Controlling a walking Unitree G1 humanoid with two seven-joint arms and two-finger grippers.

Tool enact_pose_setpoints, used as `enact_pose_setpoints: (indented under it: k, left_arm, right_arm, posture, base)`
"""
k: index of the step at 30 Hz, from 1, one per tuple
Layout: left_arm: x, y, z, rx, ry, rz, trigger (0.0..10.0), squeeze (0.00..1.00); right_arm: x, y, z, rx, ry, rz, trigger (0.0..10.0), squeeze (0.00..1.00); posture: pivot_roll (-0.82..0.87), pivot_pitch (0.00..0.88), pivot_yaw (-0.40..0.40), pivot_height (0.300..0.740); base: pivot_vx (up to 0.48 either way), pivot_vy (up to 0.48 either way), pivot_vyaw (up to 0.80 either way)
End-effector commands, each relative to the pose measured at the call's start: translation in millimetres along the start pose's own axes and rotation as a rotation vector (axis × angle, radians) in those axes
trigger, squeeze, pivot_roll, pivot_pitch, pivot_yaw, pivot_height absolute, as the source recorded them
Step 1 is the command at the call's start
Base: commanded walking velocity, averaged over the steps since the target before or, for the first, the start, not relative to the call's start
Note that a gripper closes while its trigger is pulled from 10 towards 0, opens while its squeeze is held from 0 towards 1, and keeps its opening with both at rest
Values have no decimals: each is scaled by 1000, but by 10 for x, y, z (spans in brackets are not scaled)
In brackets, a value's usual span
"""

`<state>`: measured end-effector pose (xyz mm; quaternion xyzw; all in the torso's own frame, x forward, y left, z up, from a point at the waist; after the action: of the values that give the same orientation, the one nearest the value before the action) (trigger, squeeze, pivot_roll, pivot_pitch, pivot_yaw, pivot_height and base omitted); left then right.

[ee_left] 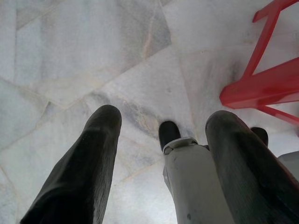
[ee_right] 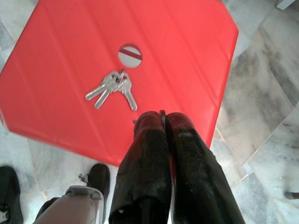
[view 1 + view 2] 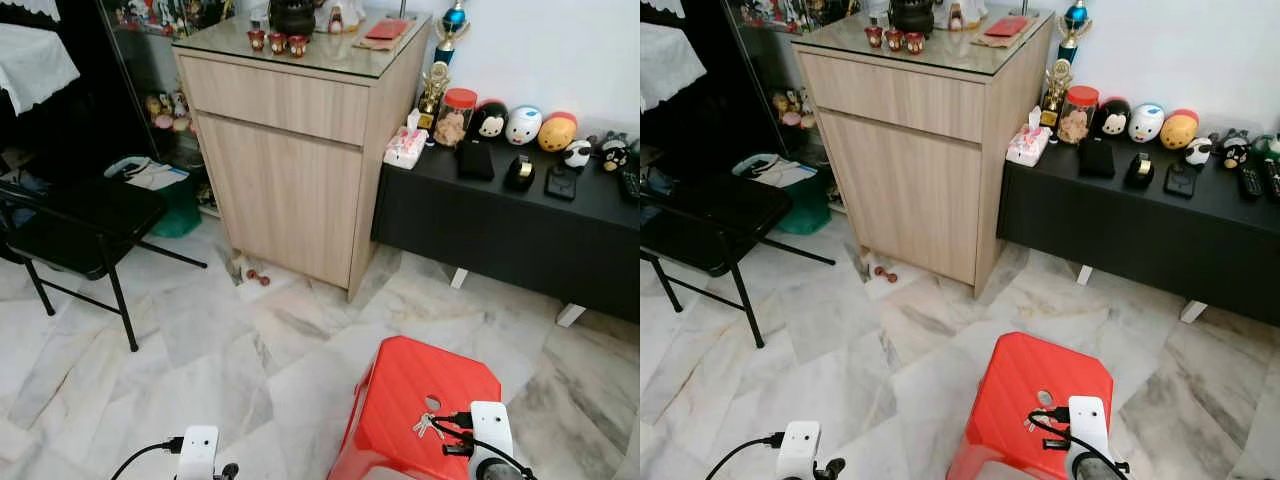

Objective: Hang keys on a hook

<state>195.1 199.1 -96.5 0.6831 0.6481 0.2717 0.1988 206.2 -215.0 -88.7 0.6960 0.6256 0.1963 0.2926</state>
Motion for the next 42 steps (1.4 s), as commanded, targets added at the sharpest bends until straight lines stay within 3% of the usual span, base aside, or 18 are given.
enact_pose_setpoints:
  k: [1,15,26,34,42]
  left_arm:
    - [13,-58,-12,18,9,-17,10000,0]
    - [8,-39,-6,15,12,-26,10000,0]
    - [11,-35,-6,15,6,-21,10000,0]
    - [-2,-22,0,17,7,-13,10000,0]
    - [-7,-19,0,14,0,-27,10000,0]
  right_arm:
    - [-5,-23,-3,9,-7,6,10000,0]
    - [8,36,10,-3,-13,7,10000,0]
    - [9,56,12,-17,-23,64,10000,0]
    - [-57,56,14,-6,-51,129,10000,0]
    - [-59,56,16,0,-53,137,10000,0]
  posture:
    - [-90,0,-14,740]
    - [-80,2,-17,740]
    - [-71,13,-22,740]
    - [-69,25,-28,740]
    - [-67,40,-29,740]
  base:
    - [-304,0,0]
    - [-343,0,0]
    - [-339,0,0]
    - [0,0,0]
    - [0,0,-709]
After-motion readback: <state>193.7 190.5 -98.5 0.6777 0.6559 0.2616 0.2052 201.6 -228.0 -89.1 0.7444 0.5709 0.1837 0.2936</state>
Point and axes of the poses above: a point about 5 cm out from each wrist's last joint towards the gripper, its own z axis pointing out of the wrist towards the gripper, its own y axis along the axis of the wrist's last joint, x = y × z, the point moved 2 cm from there along z, pointing out of the wrist towards the gripper, and after that the axes turned 3 degrees about z, right-handed, at the moved point
